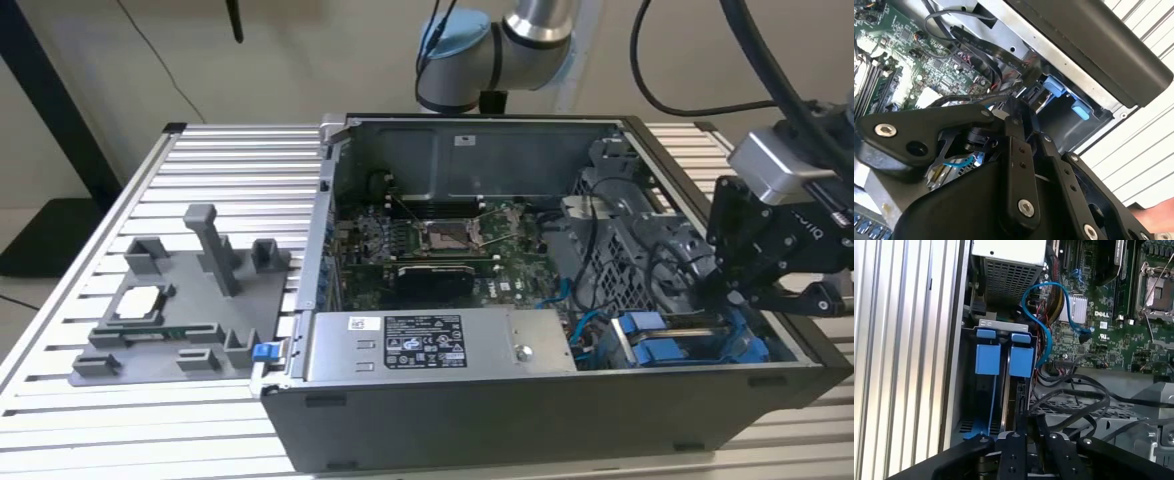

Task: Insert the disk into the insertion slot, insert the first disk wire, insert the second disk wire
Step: 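Insert the first disk wire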

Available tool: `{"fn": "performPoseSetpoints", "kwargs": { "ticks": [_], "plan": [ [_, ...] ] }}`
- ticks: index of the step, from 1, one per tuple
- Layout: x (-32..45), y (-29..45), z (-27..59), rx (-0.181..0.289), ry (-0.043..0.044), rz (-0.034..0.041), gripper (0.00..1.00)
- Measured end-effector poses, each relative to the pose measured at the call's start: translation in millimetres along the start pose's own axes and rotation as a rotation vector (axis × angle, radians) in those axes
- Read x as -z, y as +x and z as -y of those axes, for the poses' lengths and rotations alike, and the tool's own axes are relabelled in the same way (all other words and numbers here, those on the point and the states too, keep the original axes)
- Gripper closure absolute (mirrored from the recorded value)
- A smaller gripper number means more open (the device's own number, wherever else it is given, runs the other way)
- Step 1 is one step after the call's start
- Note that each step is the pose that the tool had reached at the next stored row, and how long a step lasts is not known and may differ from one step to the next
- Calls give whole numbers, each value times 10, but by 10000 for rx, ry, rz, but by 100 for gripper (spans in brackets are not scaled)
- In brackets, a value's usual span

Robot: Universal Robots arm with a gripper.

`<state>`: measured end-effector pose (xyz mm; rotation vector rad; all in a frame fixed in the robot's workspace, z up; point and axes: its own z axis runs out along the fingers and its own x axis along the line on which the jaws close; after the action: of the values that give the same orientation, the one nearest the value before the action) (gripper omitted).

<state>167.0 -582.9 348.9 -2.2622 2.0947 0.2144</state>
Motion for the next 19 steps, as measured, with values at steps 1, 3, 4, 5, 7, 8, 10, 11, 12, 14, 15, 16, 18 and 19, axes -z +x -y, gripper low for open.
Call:
{"fn": "performPoseSetpoints", "kwargs": {
  "ticks": [1,3,4,5,7,8,10,11,12,14,15,16,18,19],
  "plan": [
    [-4,15,1,-2,0,6,100],
    [-19,28,5,-9,2,19,100],
    [-27,30,10,-10,3,32,100],
    [-34,32,16,-12,5,50,100],
    [-45,36,29,-14,9,91,100],
    [-50,37,38,-13,11,112,100],
    [-60,39,52,-17,12,132,100],
    [-65,40,54,-21,13,136,100],
    [-68,41,55,-27,14,136,100],
    [-72,42,56,-60,18,136,100],
    [-75,43,57,-83,19,139,100],
    [-76,44,57,-105,21,141,100],
    [-78,45,57,-189,32,145,100],
    [-78,45,57,-275,44,150,100]
  ]
}}
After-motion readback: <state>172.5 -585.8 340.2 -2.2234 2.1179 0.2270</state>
